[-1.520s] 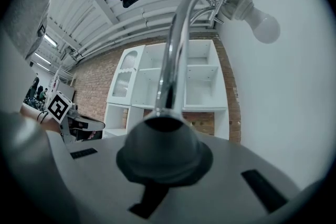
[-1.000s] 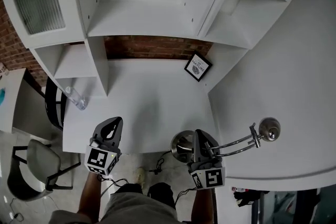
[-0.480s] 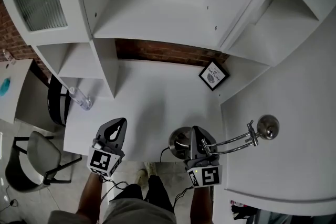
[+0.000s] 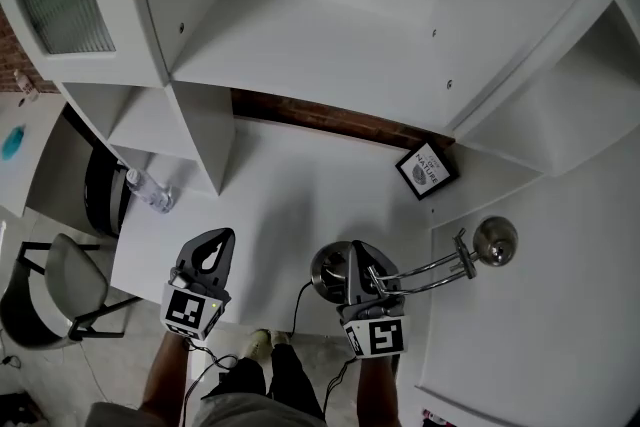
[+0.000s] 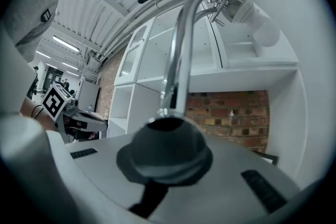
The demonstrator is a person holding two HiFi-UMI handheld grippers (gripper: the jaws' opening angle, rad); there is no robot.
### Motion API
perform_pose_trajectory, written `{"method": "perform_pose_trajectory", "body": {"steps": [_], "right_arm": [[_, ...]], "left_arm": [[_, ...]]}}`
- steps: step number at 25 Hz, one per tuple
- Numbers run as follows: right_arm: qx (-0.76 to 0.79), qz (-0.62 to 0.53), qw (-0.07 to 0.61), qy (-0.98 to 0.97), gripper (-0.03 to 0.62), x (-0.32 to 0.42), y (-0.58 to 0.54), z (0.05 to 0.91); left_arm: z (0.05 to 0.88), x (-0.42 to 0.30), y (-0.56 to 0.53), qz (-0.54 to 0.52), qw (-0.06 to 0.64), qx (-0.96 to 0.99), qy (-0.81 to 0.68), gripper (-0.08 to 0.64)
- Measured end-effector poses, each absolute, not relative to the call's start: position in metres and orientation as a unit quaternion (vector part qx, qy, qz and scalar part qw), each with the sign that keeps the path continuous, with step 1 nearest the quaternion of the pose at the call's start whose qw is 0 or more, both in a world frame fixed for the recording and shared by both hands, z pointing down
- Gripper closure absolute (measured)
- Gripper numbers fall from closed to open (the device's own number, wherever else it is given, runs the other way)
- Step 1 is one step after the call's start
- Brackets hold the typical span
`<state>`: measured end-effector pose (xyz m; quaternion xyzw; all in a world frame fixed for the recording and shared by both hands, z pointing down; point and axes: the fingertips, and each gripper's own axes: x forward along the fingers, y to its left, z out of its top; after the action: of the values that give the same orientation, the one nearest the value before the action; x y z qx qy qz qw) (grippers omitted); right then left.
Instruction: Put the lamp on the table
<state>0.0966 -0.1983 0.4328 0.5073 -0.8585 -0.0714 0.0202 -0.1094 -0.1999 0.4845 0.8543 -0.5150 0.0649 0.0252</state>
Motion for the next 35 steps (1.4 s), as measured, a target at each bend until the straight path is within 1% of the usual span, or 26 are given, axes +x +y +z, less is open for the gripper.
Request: {"method": "perform_pose_trajectory", "body": {"steps": [12,15,24,28,32,35], "right_arm": [[0.497,-0.066,0.028,-0.865,0.572,0.103,-0.267,0.475],[0.498,-0.065,0.036,-0.864,0.572,0.104,-0.279,0.487],[0.493,-0.056,0.043,-0.867,0.572,0.108,-0.3,0.523],[0.496,-0.07,0.055,-0.864,0.572,0.108,-0.307,0.531],[0.495,-0.057,0.033,-0.866,0.572,0.11,-0.316,0.532],[0.495,-0.049,0.043,-0.866,0.572,0.108,-0.321,0.545]], "left_arm": [[0.518,-0.097,-0.253,0.054,0.051,0.843,-0.532,0.56],[0.524,-0.094,-0.261,0.067,0.053,0.844,-0.529,0.558],[0.553,-0.081,-0.274,0.083,0.064,0.844,-0.525,0.559],[0.562,-0.078,-0.279,0.083,0.068,0.844,-0.525,0.56],[0.57,-0.078,-0.286,0.084,0.066,0.842,-0.528,0.56],[0.572,-0.079,-0.288,0.086,0.067,0.841,-0.53,0.558]]}}
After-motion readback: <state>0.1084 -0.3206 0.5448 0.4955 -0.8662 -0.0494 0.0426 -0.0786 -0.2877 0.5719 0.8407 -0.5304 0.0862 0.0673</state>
